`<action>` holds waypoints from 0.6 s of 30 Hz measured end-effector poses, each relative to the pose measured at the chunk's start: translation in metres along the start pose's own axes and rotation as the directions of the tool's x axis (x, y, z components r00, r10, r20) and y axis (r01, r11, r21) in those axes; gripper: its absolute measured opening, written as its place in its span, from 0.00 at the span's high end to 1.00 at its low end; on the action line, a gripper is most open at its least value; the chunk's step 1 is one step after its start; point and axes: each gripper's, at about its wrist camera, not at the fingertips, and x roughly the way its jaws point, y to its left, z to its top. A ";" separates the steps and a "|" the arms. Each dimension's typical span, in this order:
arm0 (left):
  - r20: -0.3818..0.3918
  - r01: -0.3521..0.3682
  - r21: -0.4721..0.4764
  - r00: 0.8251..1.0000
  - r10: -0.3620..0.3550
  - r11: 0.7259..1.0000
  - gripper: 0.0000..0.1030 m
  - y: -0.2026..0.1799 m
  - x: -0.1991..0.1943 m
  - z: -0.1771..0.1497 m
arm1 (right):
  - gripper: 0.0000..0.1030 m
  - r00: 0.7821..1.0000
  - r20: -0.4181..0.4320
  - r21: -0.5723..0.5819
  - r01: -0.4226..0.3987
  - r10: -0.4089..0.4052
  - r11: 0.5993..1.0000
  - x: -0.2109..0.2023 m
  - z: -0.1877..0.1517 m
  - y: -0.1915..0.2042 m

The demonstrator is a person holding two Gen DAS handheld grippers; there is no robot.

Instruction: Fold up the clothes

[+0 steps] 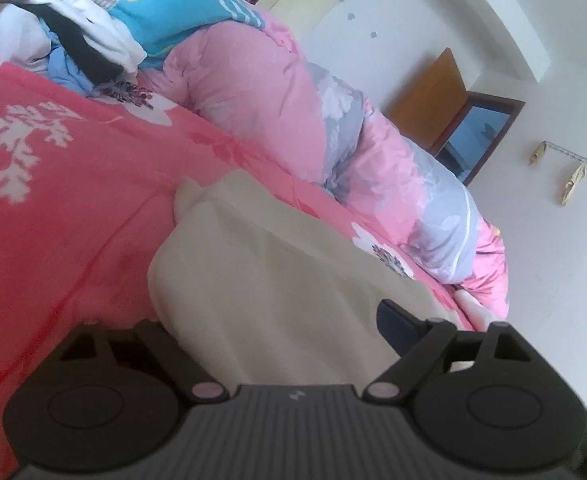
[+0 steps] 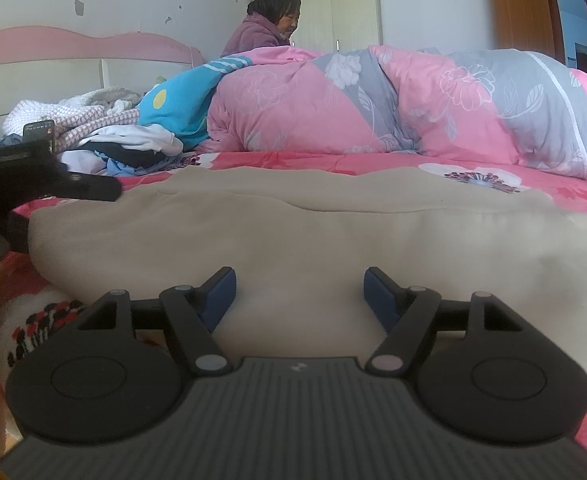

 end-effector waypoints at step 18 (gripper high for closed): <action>0.054 -0.068 0.154 0.997 0.060 0.986 0.83 -0.073 0.001 0.054 | 0.30 0.999 -0.031 0.007 0.033 -0.033 0.999 -0.003 0.013 0.000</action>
